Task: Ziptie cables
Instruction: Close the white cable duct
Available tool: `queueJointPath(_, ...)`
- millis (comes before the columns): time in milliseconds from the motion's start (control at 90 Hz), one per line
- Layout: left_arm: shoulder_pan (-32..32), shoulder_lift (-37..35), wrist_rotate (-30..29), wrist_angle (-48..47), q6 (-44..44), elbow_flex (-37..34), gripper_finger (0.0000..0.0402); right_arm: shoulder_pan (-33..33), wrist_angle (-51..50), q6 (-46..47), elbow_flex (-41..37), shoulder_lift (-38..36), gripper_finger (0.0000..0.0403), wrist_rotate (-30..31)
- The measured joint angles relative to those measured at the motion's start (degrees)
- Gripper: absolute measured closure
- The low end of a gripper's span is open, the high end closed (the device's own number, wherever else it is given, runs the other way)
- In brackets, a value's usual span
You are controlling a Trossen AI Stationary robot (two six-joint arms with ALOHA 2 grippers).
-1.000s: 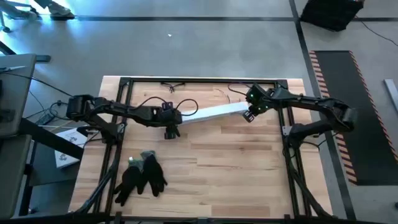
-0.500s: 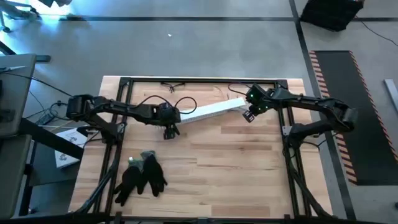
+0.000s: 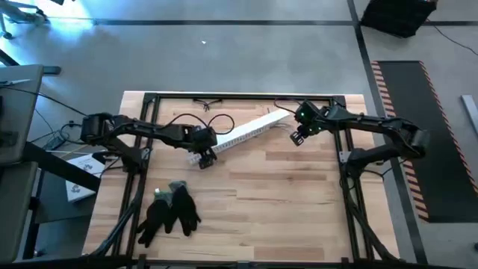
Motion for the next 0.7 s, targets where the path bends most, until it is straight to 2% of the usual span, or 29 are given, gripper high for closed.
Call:
queueJointPath(167,-0.58,0.00,-1.65,-5.18,2.52,0.61,0.0092,0.00,3.73,-2.26,-0.44,0.00,0.0392,-3.03)
queueJointPath(289,-1.30,0.02,-0.69,-8.71,3.10,2.07,0.0092,0.00,7.20,-4.28,-0.44,0.00,0.0392,-3.64)
queueJointPath(422,-3.14,0.04,-3.55,-9.92,5.03,2.49,0.0092,0.00,13.24,-10.01,-0.44,0.00,0.0392,-4.47)
queueJointPath(556,-4.88,0.07,-5.03,-8.64,6.19,2.47,0.0092,0.00,22.61,-18.49,-0.44,0.03,0.0390,-13.41)
queueJointPath(700,-6.32,0.07,-5.40,-0.61,11.69,2.47,0.0092,0.95,36.39,-22.37,-0.44,2.04,0.0367,-22.05)
